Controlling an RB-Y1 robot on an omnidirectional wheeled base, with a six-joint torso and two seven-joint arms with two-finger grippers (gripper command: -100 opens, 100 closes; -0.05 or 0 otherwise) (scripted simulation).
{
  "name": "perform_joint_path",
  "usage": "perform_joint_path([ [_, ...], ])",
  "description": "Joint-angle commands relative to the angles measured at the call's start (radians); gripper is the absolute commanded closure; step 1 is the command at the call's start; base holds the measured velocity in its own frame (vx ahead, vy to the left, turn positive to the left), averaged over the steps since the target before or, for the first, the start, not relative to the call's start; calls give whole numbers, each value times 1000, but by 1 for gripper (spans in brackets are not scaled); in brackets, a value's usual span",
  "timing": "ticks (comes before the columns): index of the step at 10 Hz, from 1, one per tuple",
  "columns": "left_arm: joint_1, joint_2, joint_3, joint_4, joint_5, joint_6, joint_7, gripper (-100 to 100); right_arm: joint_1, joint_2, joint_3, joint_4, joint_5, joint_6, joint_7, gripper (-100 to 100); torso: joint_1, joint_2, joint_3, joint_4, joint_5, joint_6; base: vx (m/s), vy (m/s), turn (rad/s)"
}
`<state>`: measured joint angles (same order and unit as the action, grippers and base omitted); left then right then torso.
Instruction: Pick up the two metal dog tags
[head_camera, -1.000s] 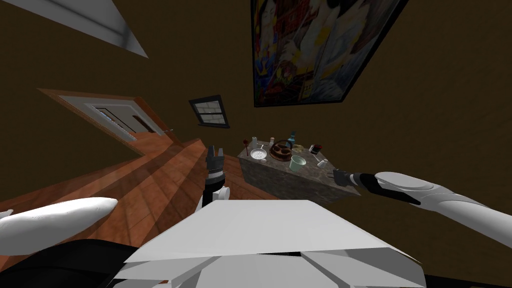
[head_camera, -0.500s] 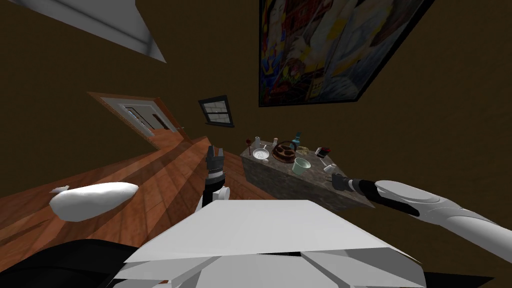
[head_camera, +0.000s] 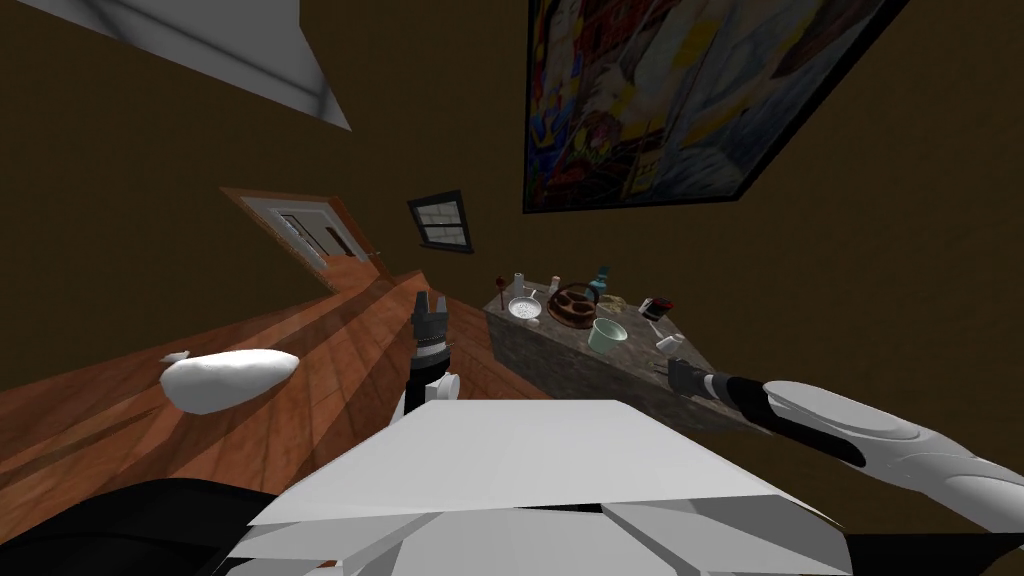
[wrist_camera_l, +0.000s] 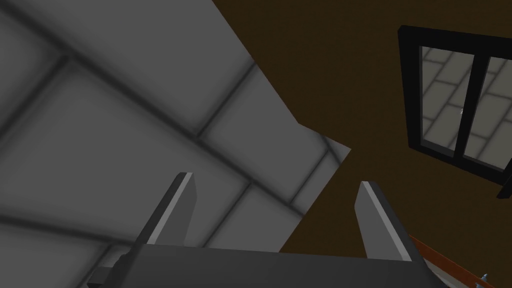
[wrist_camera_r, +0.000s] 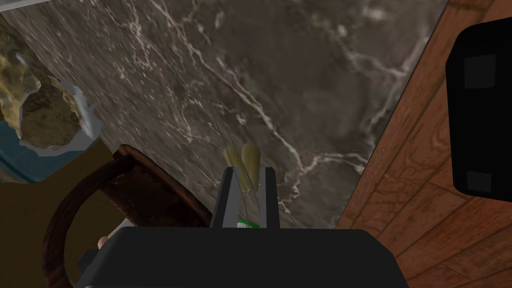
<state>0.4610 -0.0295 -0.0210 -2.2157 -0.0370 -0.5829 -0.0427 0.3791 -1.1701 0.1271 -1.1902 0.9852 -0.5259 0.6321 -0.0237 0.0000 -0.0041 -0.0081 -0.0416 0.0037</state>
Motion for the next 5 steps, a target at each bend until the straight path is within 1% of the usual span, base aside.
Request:
perform_joint_path([
  [1, 0, 0, 0, 0, 0, 0, 0, 0, 50, 14, -43, -50, -8, 28, -2, 100, 0, 0, 0, 0, 0, 0, -12, -61, 246],
  [2, 0, 0, 0, 0, 0, 0, 0, 0, 81, 14, -43, -69, -8, 28, -2, 100, -1, -1, 0, 0, 0, 2, 13, -38, 26],
  [3, 0, 0, 0, 0, 0, 0, 0, 0, 107, 14, -43, -69, -8, 28, -2, 100, -1, -1, -1, -1, -1, 5, 15, -11, -33],
  [4, 0, 0, 0, 0, 0, 0, 0, 0, 118, 14, -43, -69, -8, 28, -2, 100, -1, 0, -1, -1, 0, 6, 4, 1, -33],
  [5, 0, 0, 0, 0, 0, 0, 0, 0, 163, 49, -100, -116, -19, 70, -4, 100, 1, 0, 0, -1, 0, 6, -7, -34, 336],
])
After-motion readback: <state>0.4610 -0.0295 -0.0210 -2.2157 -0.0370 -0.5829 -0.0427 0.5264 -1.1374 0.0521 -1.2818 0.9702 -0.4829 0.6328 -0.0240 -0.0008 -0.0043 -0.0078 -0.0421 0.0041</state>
